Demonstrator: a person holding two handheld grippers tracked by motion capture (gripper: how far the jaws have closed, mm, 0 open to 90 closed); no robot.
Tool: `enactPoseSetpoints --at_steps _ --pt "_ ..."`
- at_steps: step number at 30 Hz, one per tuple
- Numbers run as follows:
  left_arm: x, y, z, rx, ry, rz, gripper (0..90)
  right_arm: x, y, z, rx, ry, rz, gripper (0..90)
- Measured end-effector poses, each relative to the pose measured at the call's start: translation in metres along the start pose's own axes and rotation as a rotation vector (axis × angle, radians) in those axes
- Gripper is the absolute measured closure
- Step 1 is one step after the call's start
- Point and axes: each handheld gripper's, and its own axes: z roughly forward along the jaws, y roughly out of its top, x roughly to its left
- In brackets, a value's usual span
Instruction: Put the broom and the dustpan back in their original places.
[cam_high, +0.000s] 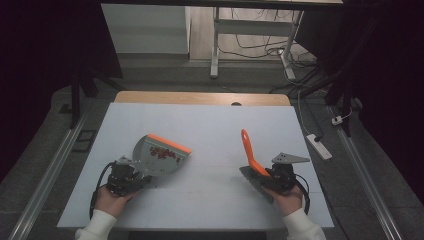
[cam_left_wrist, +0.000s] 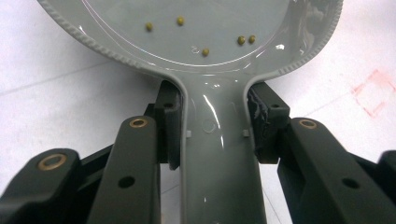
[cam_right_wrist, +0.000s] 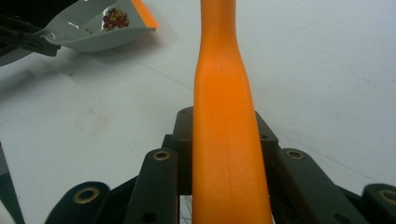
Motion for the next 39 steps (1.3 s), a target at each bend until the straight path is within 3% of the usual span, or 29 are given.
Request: enactPoseSetpoints --at_steps 14,19,28,35,39 --pt "0.005 -0.007 0.005 -0.025 0.097 -0.097 61.4 -0.001 -0.008 -0.009 0.004 0.003 0.01 70.5" --pt "0.01 -0.01 0.005 -0.034 0.109 -0.135 61.4 -0.002 -0.011 -0.014 0.006 0.012 0.012 70.5" --pt "0.016 -0.012 0.007 -0.042 0.15 -0.196 61.4 -0.009 -0.021 -0.014 0.046 0.024 0.057 70.5" --pt "0.017 -0.012 0.011 -0.033 0.157 -0.193 61.3 -0.016 -0.024 -0.004 0.107 -0.014 0.085 70.5" --pt "0.017 -0.012 0.012 -0.03 0.159 -0.2 61.3 -0.02 -0.024 -0.004 0.103 -0.027 0.094 70.5"
